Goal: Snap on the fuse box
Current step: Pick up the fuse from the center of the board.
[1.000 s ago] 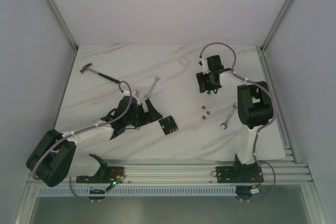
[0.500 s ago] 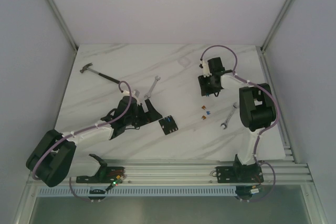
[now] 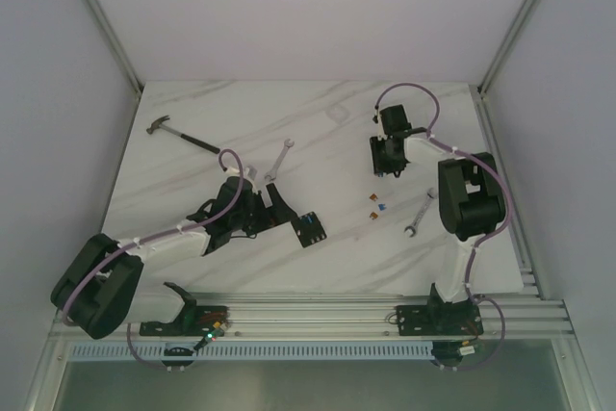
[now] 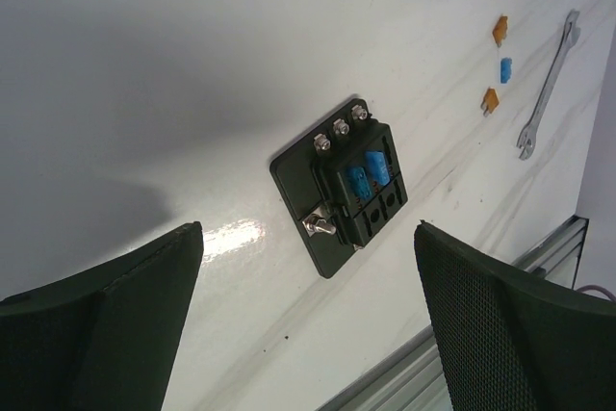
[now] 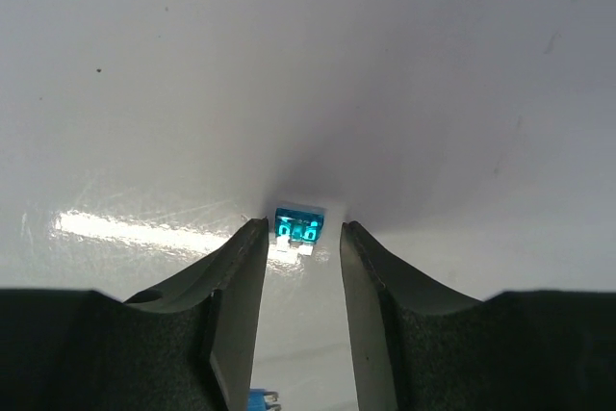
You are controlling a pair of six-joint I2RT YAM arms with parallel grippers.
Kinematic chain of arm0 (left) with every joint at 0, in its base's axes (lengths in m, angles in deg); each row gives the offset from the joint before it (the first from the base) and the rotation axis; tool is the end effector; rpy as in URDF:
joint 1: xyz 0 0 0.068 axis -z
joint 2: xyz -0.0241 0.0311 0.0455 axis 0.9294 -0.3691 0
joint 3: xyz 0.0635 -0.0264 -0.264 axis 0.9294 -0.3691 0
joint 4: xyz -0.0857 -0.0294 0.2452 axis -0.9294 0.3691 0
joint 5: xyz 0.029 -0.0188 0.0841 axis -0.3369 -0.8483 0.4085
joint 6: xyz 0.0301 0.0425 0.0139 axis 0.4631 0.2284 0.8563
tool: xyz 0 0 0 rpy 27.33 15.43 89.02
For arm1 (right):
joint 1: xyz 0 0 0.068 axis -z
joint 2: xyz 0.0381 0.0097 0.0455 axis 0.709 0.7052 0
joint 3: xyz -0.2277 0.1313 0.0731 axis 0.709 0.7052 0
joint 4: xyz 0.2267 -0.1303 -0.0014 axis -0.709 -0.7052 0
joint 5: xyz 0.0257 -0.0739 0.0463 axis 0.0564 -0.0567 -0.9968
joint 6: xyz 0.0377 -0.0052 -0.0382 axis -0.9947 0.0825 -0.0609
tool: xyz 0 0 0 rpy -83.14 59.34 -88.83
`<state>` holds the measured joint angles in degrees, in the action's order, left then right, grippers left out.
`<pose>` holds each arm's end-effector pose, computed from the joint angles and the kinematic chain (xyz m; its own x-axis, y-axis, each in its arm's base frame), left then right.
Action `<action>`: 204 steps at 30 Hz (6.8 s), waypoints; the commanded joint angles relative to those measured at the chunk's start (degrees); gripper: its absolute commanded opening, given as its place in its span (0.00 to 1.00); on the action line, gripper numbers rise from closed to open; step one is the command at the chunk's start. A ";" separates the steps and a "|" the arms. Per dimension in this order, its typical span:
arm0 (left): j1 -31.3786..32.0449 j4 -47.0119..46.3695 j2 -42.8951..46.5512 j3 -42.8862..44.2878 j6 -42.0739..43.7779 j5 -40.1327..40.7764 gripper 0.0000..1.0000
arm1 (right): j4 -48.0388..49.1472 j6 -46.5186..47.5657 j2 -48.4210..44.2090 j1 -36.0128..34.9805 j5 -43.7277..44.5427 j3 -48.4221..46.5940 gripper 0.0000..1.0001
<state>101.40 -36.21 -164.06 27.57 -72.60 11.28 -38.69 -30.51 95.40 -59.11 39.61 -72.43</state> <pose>0.2067 -0.1411 0.1688 -0.8007 -0.3989 -0.4469 0.0345 0.7140 -0.6993 0.3958 0.0988 0.1674 -0.8265 -0.1514 -0.5422 -0.2047 0.9780 0.0389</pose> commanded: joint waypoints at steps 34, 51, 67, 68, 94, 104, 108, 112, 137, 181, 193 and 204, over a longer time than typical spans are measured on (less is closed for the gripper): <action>-0.26 1.18 -1.11 0.83 0.32 -1.17 0.99 | -7.29 -11.90 5.57 -3.74 7.61 -3.43 0.36; -0.27 0.77 0.65 1.79 1.66 -0.55 0.98 | -5.98 -11.87 0.68 -5.89 7.89 -2.44 0.26; 0.87 -15.65 -0.24 2.35 3.72 4.93 0.93 | 1.76 -20.90 -12.26 -14.52 2.99 4.17 0.22; 1.18 -17.38 -0.82 2.30 3.70 5.36 0.92 | 2.66 -21.98 -13.42 -14.95 2.39 4.80 0.22; 8.91 -32.95 -12.87 9.84 5.90 11.69 0.49 | 14.77 -37.91 -28.70 -21.38 2.58 15.66 0.21; 9.49 -34.65 -15.13 11.30 4.35 9.77 0.41 | 15.42 -38.55 -29.56 -22.14 3.52 16.34 0.21; 9.54 -35.37 -15.40 11.34 3.89 9.51 0.38 | 15.83 -39.10 -30.04 -22.26 3.35 17.04 0.21; 9.64 -35.55 -15.84 11.81 3.67 9.01 0.35 | 16.16 -39.44 -30.51 -22.42 3.41 17.65 0.22; 10.00 -35.44 -15.92 12.41 2.24 7.61 0.07 | 18.74 -40.09 -31.75 -22.44 2.85 19.46 0.25; 1.65 -32.11 8.06 7.88 28.33 -30.44 0.00 | -0.44 20.84 -39.57 -18.11 -48.77 4.34 0.47; 3.23 -33.28 7.42 8.81 27.70 -31.76 0.00 | -2.87 23.26 -39.05 -18.06 -52.02 3.86 0.27; 3.59 -34.03 6.82 8.72 27.35 -31.50 0.00 | -5.87 25.86 -38.70 -18.09 -55.37 3.51 0.02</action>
<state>104.68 -66.40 -156.67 34.65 -45.17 -18.99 -43.00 -6.41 56.63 -77.12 -12.19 -66.42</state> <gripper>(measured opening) 0.023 0.132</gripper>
